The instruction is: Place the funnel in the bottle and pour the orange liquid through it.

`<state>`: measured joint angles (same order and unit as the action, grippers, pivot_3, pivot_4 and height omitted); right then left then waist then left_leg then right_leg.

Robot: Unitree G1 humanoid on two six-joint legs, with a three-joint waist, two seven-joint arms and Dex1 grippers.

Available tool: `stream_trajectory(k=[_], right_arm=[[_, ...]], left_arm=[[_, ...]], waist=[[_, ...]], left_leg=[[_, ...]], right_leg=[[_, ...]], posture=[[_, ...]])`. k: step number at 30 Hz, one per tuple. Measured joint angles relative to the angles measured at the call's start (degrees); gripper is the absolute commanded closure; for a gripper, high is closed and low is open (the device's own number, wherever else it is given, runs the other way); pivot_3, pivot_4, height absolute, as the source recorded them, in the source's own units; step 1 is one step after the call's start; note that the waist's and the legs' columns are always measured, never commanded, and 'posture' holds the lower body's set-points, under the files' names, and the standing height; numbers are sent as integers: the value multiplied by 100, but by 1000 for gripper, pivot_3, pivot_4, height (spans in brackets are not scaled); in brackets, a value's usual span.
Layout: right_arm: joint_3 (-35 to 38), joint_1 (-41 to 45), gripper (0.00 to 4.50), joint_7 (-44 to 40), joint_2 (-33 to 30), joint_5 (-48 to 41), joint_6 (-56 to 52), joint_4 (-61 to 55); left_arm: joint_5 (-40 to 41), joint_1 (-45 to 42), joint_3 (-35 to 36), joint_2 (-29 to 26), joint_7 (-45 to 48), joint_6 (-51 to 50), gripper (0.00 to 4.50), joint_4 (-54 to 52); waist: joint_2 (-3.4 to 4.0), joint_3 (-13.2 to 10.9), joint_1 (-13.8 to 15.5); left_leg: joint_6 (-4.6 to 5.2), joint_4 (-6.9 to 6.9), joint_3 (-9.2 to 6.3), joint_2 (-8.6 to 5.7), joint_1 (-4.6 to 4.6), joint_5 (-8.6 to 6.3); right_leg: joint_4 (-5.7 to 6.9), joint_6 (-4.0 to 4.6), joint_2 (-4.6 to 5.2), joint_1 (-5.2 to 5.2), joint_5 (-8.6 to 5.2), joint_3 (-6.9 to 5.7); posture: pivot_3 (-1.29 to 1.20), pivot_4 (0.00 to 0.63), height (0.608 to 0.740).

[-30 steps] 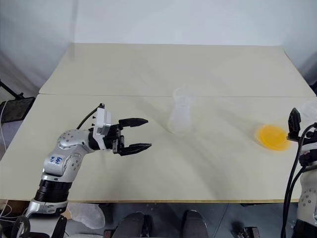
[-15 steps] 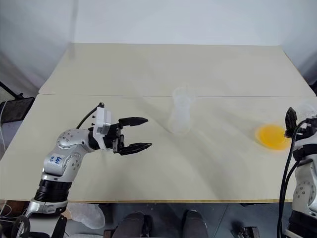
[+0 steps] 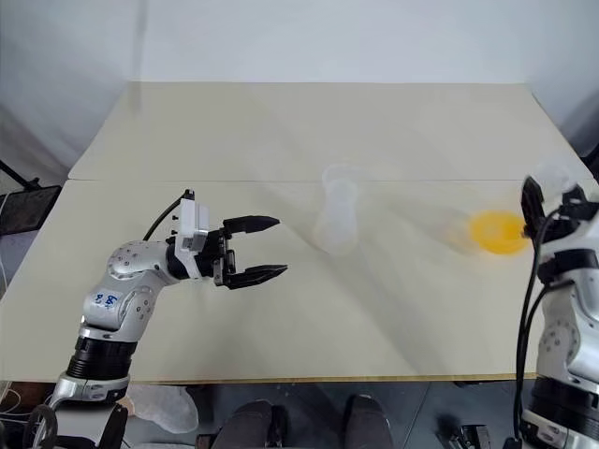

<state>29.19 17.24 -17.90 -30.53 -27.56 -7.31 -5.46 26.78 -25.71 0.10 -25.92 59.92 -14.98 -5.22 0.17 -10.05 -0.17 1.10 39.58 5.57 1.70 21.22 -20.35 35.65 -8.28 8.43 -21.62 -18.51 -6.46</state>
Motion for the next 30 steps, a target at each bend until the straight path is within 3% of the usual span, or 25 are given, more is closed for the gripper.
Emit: stream_trajectory(k=[6, 14, 30], right_arm=[[-1088, 369, 2085, -162, -275, 690, -155, -569], [-2259, 399, 2085, -524, -660, 2515, 1279, -790], [-2823, 930, 2085, 18, -736, 4885, 2694, 9]], left_arm=[[-8, 21, -1, 38, -109, 68, 0, 82], [-26, 156, -30, 176, -349, 150, 0, 81], [-54, 263, -134, 509, -737, 325, 0, 68]], waist=[[0, 0, 30], [-1, -1, 14], [-2, -1, -2]], left_leg=[[0, 1, -8, -4, 9, 0], [0, 0, -9, -5, 11, 0], [0, 1, -10, -2, 11, 0]], right_leg=[[-1, 0, 5, 0, 0, -7], [-7, -2, 5, 0, 1, -16], [-7, -2, 5, 0, 1, -19]], posture=[[0, 150, 740], [0, 150, 740], [0, 150, 740]])
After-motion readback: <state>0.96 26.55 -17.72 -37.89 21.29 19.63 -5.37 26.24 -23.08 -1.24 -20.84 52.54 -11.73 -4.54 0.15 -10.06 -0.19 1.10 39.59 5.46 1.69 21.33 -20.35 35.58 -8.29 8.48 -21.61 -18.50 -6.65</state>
